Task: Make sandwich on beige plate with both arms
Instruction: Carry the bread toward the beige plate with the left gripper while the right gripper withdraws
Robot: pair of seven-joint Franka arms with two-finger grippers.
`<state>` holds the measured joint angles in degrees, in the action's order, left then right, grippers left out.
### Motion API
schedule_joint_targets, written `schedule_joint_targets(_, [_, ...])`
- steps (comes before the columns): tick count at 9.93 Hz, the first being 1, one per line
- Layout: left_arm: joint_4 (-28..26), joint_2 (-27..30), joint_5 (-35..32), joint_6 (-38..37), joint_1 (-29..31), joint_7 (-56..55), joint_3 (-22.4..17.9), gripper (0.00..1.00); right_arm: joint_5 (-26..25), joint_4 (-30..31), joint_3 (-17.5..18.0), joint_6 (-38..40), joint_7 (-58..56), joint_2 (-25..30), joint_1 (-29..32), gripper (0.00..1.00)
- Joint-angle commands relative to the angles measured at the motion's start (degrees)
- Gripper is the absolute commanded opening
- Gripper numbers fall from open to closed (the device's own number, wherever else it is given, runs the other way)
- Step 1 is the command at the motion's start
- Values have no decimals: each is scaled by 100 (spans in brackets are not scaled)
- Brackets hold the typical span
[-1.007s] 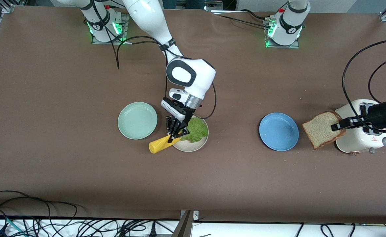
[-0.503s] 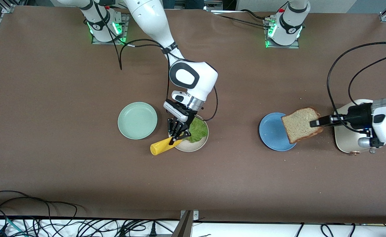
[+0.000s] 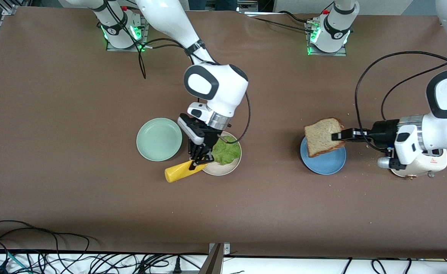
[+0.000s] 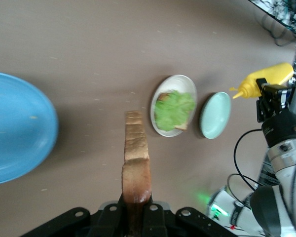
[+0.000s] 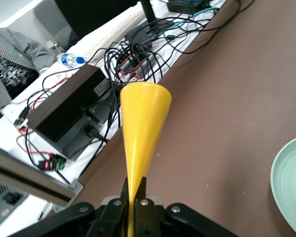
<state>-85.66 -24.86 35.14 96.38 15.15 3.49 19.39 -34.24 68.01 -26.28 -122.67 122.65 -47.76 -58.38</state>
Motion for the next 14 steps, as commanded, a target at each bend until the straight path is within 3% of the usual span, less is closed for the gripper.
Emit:
schedule_joint_targets(1, [110,-211,474,-40,-239,-14,-41,0,670,413,79,24,-266,512,178,0])
schedule_joint_targets(3, [128,-632,1334,-40,-573,73,-41,0,1321,843,71,15,-889,968,353,0])
schedule_joint_targets(5, [268,-1080,1469,178,-1039,73,-41,0,1822,1282,70,-238,-1040,1417,669,0])
schedule_joint_targets(9, [330,-1837,2452,872,-1663,12,-41,0,3157,2233,-96,-530,-1391,2323,1047,0])
schedule_joint_targets(12, [365,-2215,3189,1689,-2024,82,-50,0,4439,2532,-114,-442,-2881,2561,1548,0])
schedule_joint_targets(14, [496,-2356,3446,1761,-2156,82,-41,0,5082,2865,-350,-424,-3840,2772,1672,0])
